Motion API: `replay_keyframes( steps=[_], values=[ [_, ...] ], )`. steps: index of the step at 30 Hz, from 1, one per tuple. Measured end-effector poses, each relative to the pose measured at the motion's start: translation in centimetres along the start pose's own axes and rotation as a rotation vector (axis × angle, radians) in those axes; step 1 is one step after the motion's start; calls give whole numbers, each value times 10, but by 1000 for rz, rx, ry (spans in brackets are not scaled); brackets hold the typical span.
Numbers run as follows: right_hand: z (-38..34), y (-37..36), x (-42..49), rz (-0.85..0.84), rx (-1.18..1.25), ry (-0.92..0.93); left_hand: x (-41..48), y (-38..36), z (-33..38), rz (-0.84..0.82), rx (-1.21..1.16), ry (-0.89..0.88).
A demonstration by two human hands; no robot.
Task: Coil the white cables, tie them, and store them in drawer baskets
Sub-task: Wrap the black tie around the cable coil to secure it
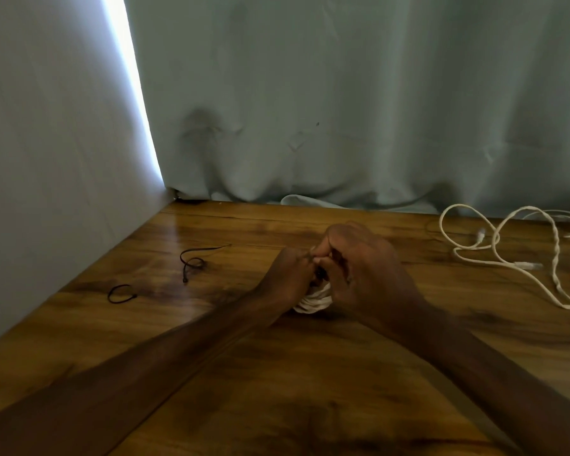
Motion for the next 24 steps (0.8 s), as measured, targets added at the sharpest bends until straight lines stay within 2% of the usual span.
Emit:
replay_keyframes(
  steps=[2,6,10,17,24],
  values=[
    [14,3,4,6,78,-120,2,-3,2,-18,14,-29],
    [68,12,7,59,371,-489,4,-10,5,-22,-39,-63],
    [100,2,-7,-16,621,-720,1,-15,9,-24,-30,-76],
    [101,-14,-13,-118,753,-816,1,-12,5,-16,-16,-65],
    [100,-16,-14,-163,754,-816,4,-9,2,12,3,-96]
  ],
)
Point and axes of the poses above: each hand's wrist, its own x-axis towards the middle knuckle, its own y-axis out of the back of the hand, z = x × y, the point moved 10 cm from there along x, towards the middle knuckle, and after that the axes turned 6 degrees about -y, right-handed, at the moved point
